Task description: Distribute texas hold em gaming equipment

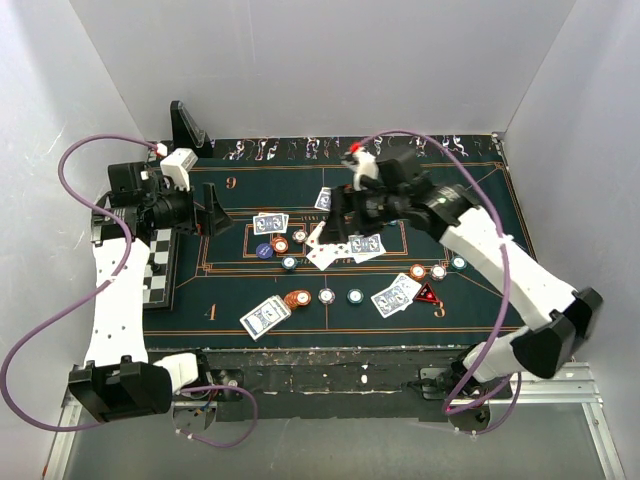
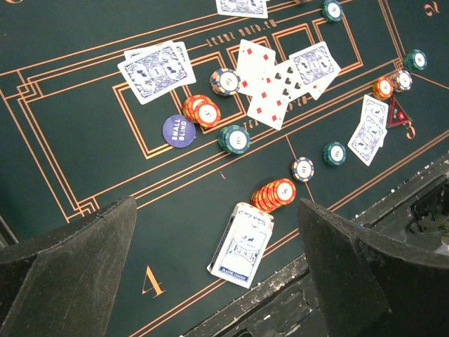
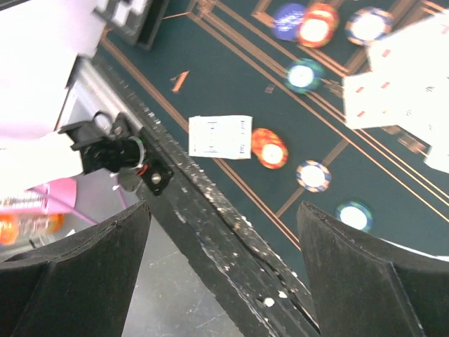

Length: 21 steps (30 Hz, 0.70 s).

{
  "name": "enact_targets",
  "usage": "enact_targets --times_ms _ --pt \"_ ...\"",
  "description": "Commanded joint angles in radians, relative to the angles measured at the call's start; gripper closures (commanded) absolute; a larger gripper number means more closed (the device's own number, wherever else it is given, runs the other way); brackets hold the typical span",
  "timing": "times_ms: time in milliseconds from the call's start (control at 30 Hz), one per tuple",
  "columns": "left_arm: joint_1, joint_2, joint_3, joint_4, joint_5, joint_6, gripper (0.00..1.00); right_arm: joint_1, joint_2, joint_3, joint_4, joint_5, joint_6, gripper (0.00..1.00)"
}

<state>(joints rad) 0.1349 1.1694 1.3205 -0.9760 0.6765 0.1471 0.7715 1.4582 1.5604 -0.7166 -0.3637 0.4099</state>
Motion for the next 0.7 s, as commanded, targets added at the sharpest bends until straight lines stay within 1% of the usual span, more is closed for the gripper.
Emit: enact_targets --times_ms 0,133,267,367,500,600,667 --pt "0.003 -0.004 -0.018 0.055 -0.075 -0.032 0.02 -0.170 -0.152 -0.167 0.060 -0.017 0.017 0.08" --pt "0.003 0.009 -0.024 0.080 -0.144 -0.066 0.02 -0.279 -0.249 -0.256 0.048 0.008 -0.005 0.08" --pt "0.003 0.047 -0.010 0.071 -0.260 -0.112 0.02 -0.375 -0.300 -0.307 0.022 0.065 -0.016 0.07" --pt "0.003 0.067 -0.009 0.066 -0.304 -0.104 0.02 -0.458 -0.337 -0.335 0.011 0.098 -0.010 0.07" --pt "0.003 0.044 -0.043 0.098 -0.311 -0.098 0.02 -0.538 -0.381 -0.361 -0.023 0.230 -0.023 0.07" --pt "0.003 0.035 -0.075 0.132 -0.314 -0.099 0.02 -0.557 -0.409 -0.391 -0.041 0.339 -0.028 0.07" --pt "0.003 0.042 -0.090 0.160 -0.315 -0.107 0.02 -0.563 -0.423 -0.427 -0.027 0.359 -0.020 0.06"
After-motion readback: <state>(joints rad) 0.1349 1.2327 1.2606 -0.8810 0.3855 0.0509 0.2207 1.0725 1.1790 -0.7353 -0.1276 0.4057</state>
